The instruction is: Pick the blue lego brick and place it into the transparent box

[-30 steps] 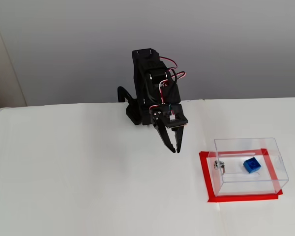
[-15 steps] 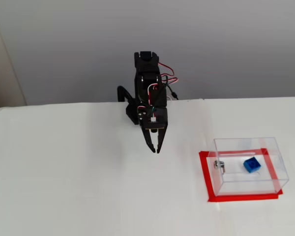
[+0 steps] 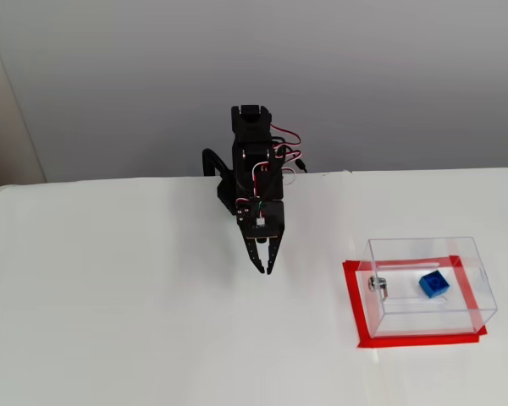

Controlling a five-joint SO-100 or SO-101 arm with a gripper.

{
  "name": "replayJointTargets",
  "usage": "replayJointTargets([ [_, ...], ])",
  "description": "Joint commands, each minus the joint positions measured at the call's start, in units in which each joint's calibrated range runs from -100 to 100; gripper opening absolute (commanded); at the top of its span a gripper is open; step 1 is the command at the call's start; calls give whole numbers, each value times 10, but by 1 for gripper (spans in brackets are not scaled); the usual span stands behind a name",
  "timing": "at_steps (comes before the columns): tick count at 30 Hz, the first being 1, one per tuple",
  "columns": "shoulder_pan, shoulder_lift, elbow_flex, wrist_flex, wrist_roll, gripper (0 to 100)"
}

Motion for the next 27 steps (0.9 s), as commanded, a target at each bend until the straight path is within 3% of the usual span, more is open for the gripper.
replayJointTargets([
  [1,3,-40,36,-2,0,1],
  [20,20,-38,115,2,2,1],
  [27,16,-39,115,80,2,1],
])
